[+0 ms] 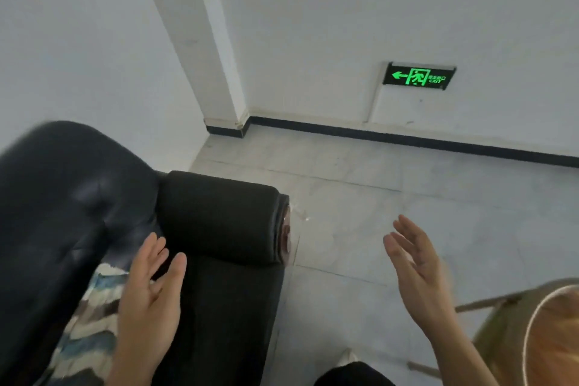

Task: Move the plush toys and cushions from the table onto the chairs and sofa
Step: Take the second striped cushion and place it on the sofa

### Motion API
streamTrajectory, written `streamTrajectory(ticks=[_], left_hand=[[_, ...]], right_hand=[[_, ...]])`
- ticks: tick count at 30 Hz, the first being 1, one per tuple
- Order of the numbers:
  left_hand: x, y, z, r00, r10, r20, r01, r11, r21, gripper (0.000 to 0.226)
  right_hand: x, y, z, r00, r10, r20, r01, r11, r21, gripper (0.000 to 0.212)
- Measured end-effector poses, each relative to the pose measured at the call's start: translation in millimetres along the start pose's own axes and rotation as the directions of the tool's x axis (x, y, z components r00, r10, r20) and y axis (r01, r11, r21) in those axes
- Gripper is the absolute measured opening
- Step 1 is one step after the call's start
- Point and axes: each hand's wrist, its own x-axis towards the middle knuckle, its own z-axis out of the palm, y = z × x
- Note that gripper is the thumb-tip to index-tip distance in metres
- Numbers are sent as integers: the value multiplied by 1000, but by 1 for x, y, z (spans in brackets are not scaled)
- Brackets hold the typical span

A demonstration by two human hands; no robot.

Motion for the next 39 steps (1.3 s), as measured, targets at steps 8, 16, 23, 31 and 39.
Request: streamTrajectory(ticks=[8, 16, 23, 31, 39], left_hand=[[87, 105, 156, 985, 67, 162, -70, 997, 16, 70], [239, 144, 376, 897, 113, 427, -157, 985, 68, 69], [318, 277, 617, 593, 226, 773, -299, 953, -50, 52], [231, 397, 868, 238, 287, 928, -331, 922, -200, 61], [118, 480, 1108, -59, 308, 950, -461, 835, -300, 49]], right_hand=[[153, -18, -67, 996, 41, -75, -40, 999, 15, 43], [335, 12, -110, 954, 127, -271, -136, 991, -13, 51], [416, -17, -225, 696, 183, -694, -187, 980, 71, 49], [434, 26, -362, 247, 307, -919, -155, 949, 275, 42], [533, 78, -576, 145, 354, -924, -82, 935, 346, 48]])
